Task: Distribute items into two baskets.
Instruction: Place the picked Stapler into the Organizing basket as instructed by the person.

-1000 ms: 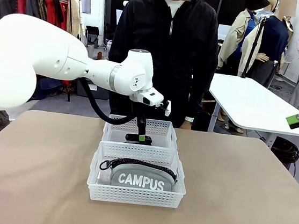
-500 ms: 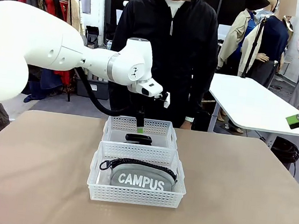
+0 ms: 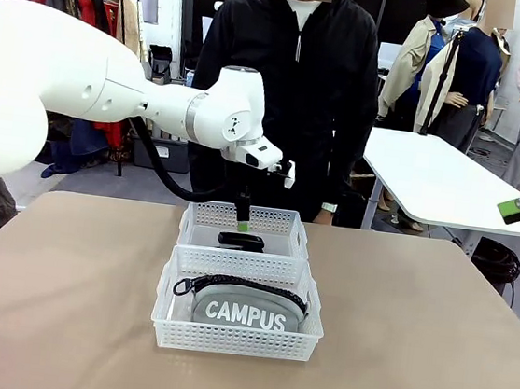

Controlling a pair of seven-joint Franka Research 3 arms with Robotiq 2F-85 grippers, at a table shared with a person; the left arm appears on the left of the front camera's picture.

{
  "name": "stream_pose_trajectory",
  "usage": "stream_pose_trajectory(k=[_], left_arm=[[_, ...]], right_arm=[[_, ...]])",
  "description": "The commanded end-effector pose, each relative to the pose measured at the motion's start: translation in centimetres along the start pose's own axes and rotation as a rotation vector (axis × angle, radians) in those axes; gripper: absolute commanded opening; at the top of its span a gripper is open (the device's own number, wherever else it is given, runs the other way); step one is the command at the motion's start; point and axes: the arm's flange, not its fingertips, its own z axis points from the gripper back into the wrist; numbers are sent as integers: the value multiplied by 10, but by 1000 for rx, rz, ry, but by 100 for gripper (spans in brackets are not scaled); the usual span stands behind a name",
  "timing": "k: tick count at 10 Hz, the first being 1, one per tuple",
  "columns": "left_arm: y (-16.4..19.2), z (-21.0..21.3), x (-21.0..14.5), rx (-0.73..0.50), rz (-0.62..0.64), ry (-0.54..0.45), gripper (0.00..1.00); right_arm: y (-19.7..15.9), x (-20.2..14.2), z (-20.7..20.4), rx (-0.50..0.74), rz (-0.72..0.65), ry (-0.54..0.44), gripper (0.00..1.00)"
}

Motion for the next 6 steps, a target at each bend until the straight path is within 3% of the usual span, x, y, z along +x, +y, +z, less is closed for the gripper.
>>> stream_pose_trajectory(k=[1, 6], left_arm=[[2, 2, 1, 4, 3, -2, 100], [2, 2, 1, 4, 3, -2, 100]], right_arm=[[1, 2, 0, -11, 5, -4, 98], [1, 2, 0, -11, 5, -4, 98]])
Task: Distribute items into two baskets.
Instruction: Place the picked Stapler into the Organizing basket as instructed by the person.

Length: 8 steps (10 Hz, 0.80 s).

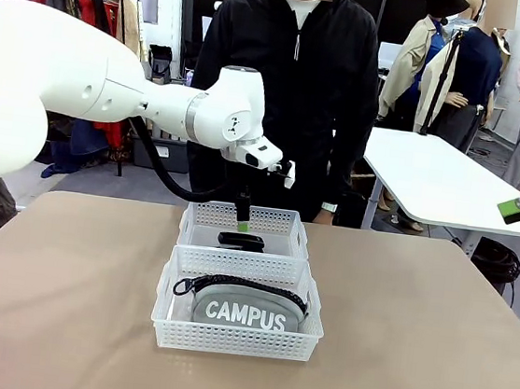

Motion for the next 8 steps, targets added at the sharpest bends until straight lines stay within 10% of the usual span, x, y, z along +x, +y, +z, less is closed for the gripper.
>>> stream_pose_trajectory(k=[1, 8], left_arm=[[2, 2, 1, 4, 3, -2, 100], [34, 125, -110, 71, 457, -160, 100]], right_arm=[[1, 2, 0, -11, 5, -4, 98], [1, 2, 0, -11, 5, -4, 98]])
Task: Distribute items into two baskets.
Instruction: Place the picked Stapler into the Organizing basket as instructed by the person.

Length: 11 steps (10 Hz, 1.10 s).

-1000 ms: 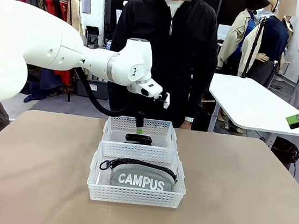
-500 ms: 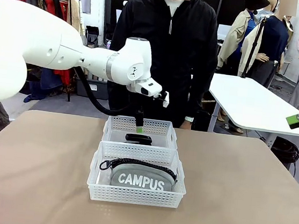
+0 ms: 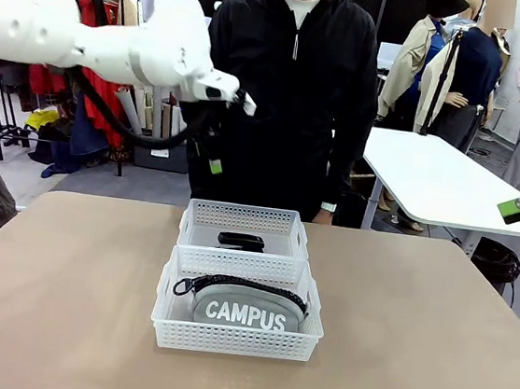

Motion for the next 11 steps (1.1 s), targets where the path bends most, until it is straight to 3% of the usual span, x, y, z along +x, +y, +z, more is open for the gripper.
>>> stream_pose_trajectory(k=[1, 2, 5, 8, 11], left_arm=[[24, 17, -25, -8, 123, -24, 100], [49, 33, -43, -96, 169, -70, 100], [70, 82, -101, -88, 291, -123, 100], [46, 118, -179, -85, 417, -208, 100], [12, 113, -247, -67, 535, -279, 100]], right_arm=[[1, 2, 0, -11, 5, -4, 98], [1, 2, 0, -11, 5, -4, 98], [1, 2, 0, -11, 5, -4, 98], [1, 2, 0, -11, 5, -4, 98], [1, 2, 0, -11, 5, -4, 98]])
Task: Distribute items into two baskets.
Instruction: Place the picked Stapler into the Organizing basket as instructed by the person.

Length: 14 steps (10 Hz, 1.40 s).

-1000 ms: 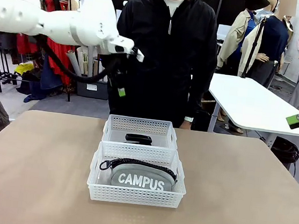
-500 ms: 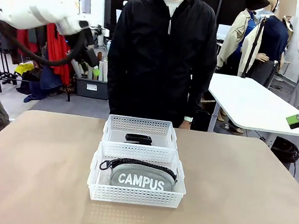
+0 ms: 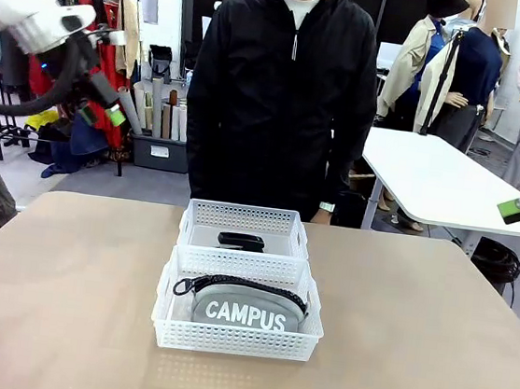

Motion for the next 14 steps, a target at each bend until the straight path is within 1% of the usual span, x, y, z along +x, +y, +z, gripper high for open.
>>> stream_pose_trajectory(k=[1, 3, 4, 5, 6, 8, 9, 13, 14], left_arm=[[-9, 0, -56, -1, 32, -102, 100], [5, 24, -93, -9, 94, -206, 100], [14, 37, -104, -26, 118, -270, 100], [24, 45, -109, -62, 140, -313, 100], [30, 46, -112, -95, 144, -312, 100], [37, 39, -121, -175, 104, -289, 100], [37, 35, -128, -191, 91, -286, 100], [35, 29, -166, -196, 76, -334, 100], [35, 28, -171, -203, 74, -341, 100]], right_arm=[[1, 2, 1, -11, 6, -5, 98], [1, 2, 1, -11, 6, -5, 98], [1, 2, 1, -11, 6, -5, 98], [1, 2, 1, -11, 6, -5, 98], [1, 2, 1, -11, 6, -5, 98], [1, 2, 1, -11, 6, -5, 98], [1, 2, 1, -11, 6, -5, 98], [1, 2, 1, -11, 6, -5, 98], [1, 2, 1, -11, 6, -5, 98]])
